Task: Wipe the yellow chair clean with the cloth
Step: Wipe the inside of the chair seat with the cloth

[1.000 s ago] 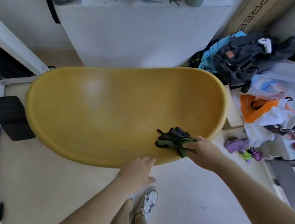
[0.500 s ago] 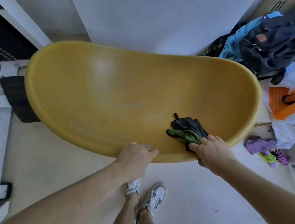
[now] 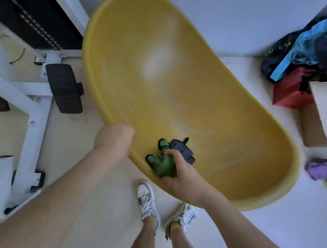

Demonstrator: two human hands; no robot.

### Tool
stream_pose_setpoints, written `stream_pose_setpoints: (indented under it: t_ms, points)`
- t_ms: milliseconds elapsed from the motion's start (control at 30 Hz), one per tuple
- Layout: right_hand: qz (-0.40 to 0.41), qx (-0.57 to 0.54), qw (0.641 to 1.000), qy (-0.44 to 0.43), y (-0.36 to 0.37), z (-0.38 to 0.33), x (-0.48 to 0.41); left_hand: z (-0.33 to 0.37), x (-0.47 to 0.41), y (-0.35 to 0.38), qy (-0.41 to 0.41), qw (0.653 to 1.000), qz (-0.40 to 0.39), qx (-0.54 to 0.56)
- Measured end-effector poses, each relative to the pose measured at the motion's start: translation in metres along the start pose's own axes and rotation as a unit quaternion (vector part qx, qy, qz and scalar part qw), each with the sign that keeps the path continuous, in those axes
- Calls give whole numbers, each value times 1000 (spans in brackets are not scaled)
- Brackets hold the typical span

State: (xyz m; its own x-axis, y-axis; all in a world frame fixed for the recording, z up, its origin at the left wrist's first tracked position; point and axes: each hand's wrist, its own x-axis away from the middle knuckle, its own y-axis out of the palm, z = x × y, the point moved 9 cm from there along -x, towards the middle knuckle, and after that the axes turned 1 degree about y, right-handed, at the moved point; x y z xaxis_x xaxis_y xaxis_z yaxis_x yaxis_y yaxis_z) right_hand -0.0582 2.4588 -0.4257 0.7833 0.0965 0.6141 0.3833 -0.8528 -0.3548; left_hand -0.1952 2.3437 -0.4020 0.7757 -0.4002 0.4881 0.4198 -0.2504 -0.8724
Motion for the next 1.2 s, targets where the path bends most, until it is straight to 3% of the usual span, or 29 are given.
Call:
stream_pose_setpoints:
  t_ms: [67, 133, 233, 300, 400, 467, 567, 667, 767, 833, 933, 1000, 1133, 1200]
  points:
    - [25, -22, 999, -9, -9, 6, 6, 52, 30, 10, 70, 985, -9, 159]
    - [75, -50, 996, 7, -18, 28, 18, 101, 57, 24, 120, 962, -39, 243]
    - [153, -180, 970, 56, -42, 65, 46, 127, 70, 41, 121, 961, -12, 249]
    - [223, -249, 939, 76, -71, 86, 69, 150, 75, 46, 170, 959, 1, 228]
    - [277, -205, 937, 63, -116, 105, 98, 186, 80, 55, 206, 942, -51, 260]
    - [237, -129, 961, 60, -127, 108, 107, 204, 73, 60, 198, 928, -94, 302]
    - [116, 112, 987, 19, -107, 103, 109, 229, 66, 63, 230, 932, -107, 259]
    - [31, 255, 966, -41, -90, 109, 104, 235, 66, 75, 216, 941, -117, 234]
    - [-45, 344, 938, 13, -101, 151, 90, 245, 77, 91, 208, 956, -135, 154]
    - [-90, 377, 919, 68, -124, 191, 74, 253, 84, 99, 199, 966, -131, 102]
    - [-123, 437, 878, 148, -178, 245, 32, 246, 81, 91, 147, 984, -35, 95]
    - [-123, 445, 874, 152, -195, 261, 16, 243, 84, 80, 147, 984, 37, 96]
    - [-96, 337, 936, -18, -156, 224, 55, 204, 89, 90, 158, 986, 12, 56]
    - [-128, 267, 950, -98, -118, 199, 91, 154, 84, 101, 79, 993, -63, 69]
